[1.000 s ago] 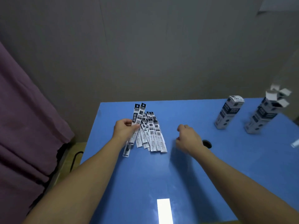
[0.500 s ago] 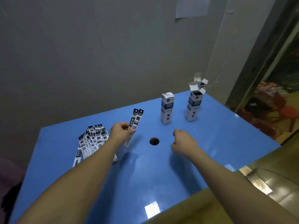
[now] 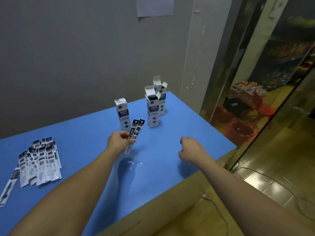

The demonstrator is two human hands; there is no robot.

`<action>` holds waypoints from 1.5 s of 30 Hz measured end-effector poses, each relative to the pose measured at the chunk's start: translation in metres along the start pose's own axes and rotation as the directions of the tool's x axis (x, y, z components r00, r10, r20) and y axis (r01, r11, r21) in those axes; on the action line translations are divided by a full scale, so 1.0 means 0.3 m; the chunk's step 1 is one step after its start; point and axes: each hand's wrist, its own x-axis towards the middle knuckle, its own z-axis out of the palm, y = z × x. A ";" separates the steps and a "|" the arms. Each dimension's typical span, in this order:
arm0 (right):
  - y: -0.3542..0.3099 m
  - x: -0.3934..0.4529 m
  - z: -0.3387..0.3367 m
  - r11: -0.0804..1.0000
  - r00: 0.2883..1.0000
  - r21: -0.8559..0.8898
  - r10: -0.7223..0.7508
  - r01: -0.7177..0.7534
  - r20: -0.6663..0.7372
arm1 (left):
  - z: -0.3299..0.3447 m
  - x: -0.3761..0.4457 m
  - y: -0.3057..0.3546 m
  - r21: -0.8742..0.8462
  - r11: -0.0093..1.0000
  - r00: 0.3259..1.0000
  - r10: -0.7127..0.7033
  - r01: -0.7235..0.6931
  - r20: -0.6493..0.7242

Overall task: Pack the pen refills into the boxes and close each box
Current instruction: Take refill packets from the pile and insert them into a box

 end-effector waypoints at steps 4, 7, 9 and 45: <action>0.087 0.040 -0.009 1.000 1.000 0.014 -0.002 0.002 0.019 | 0.087 0.011 0.029 -0.028 0.999 0.999 -0.026 0.027 0.025; 0.123 0.094 -0.014 1.000 0.999 0.022 -0.015 0.014 0.028 | 0.129 0.048 0.041 -0.077 0.996 0.998 -0.045 0.048 0.043; 0.137 0.143 -0.020 0.999 0.999 0.027 -0.031 0.030 0.034 | 0.151 0.085 0.048 -0.130 0.990 0.997 -0.046 0.053 0.056; -0.094 0.843 -0.168 0.600 0.802 0.647 -0.597 0.470 -0.028 | 0.248 0.088 0.174 -0.410 0.901 0.917 -0.275 0.142 -0.288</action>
